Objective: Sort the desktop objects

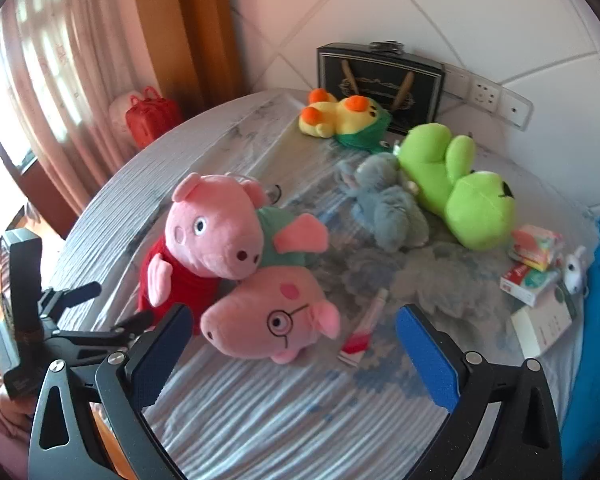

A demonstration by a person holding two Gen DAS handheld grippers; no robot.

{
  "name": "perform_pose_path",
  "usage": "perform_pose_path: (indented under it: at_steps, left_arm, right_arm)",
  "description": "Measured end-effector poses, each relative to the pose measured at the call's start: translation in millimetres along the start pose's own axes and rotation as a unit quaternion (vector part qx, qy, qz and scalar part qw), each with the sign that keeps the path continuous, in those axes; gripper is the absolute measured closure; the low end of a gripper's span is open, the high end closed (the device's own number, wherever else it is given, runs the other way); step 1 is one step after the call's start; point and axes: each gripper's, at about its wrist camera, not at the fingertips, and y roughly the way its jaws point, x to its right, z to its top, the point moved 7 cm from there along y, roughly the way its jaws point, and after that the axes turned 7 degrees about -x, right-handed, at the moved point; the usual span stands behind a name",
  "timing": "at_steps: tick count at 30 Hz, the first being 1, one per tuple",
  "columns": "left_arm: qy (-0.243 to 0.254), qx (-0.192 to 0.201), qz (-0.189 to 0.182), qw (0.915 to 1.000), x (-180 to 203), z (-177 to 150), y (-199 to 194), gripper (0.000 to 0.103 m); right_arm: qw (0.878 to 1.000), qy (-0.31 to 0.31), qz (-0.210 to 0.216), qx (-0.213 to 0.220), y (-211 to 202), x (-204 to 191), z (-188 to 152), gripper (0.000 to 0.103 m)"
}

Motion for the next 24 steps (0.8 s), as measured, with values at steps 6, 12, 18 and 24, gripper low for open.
perform_pose_path:
  at_steps: [6,12,18,24]
  left_arm:
    - [0.006,-0.014,0.003,0.9999,10.4,11.1,22.2,0.005]
    - [-0.015,-0.034,-0.012,0.9993,16.5,15.0,39.5,0.005]
    - [-0.024,-0.036,-0.022,0.9988,19.5,17.0,45.9,0.013]
    - [-0.017,-0.023,-0.016,0.9995,19.9,18.7,33.8,0.027]
  right_arm:
    - [0.998,-0.048,0.047,-0.019,41.0,-30.0,26.7,0.012]
    - [0.992,-0.079,0.085,-0.04,76.1,-43.3,41.0,0.022]
    - [0.986,-0.101,0.12,-0.053,96.2,-51.2,48.8,0.039]
    - [0.982,-0.123,0.134,-0.047,96.7,-59.2,47.9,0.049]
